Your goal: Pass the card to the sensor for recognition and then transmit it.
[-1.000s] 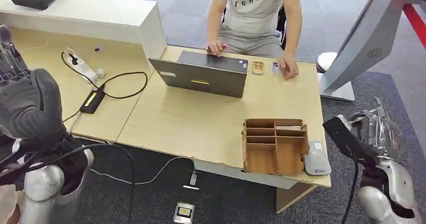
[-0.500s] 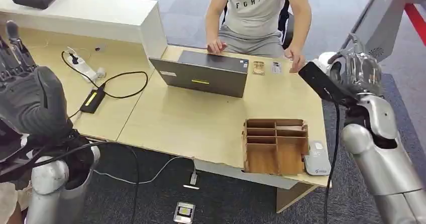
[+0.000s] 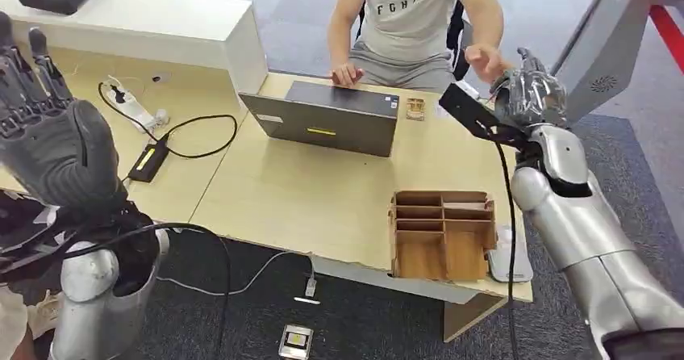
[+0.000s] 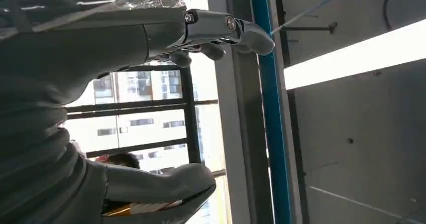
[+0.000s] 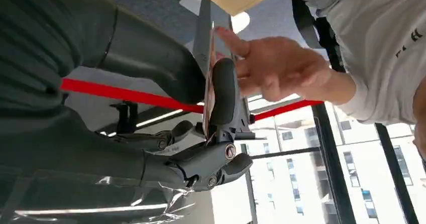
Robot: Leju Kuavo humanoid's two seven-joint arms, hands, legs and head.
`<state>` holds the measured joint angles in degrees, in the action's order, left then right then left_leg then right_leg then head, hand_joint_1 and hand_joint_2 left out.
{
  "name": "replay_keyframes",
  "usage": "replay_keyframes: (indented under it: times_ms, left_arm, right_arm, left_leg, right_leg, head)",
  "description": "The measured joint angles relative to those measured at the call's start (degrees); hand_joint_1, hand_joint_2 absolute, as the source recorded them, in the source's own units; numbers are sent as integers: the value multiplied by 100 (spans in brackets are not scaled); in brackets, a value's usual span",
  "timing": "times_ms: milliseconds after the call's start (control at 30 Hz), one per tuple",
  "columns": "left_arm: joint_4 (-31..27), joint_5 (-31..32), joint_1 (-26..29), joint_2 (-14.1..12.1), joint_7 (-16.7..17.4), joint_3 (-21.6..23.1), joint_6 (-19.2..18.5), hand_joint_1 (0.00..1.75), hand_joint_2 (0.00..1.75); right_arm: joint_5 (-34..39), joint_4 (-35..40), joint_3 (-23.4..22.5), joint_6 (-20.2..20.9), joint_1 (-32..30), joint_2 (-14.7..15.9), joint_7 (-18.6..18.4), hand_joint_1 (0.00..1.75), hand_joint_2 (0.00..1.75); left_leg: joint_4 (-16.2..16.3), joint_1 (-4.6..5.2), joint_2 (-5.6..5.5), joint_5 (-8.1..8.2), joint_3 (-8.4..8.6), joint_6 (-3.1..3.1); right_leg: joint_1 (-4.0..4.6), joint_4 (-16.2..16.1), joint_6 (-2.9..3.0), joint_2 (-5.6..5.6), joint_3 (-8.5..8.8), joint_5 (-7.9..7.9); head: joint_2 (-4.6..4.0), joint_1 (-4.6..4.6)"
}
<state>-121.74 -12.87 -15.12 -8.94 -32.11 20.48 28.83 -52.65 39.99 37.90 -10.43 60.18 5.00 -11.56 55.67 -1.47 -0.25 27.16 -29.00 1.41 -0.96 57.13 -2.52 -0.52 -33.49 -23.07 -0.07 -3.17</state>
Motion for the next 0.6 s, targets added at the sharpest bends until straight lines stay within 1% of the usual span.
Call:
replay_keyframes:
  times_ms: [67, 333, 600]
  left_arm:
    - [24, -7, -3, 7, 7, -2, -11, 0, 175]
    - [59, -11, -3, 18, 7, -17, -13, 0, 175]
    - [98, -74, 0, 17, 4, -22, -57, 0, 175]
  right_arm:
    - [-50, -230, 90, 39, 78, -107, -2, 175, 175]
    - [-135, -708, 286, 39, 193, -391, -37, 175, 175]
    - [-146, -1007, 395, 28, 206, -533, -37, 175, 175]
  left_leg:
    - [0, 0, 0, 0, 1, 0]
    - [0, 0, 0, 0, 0, 0]
    - [0, 0, 0, 0, 0, 0]
  right_leg:
    - [0, 0, 0, 0, 0, 0]
    - [1, 0, 0, -1, -2, 0]
    - [1, 0, 0, -1, -3, 0]
  head:
    - [0, -2]
    - [0, -2]
    - [0, 0]
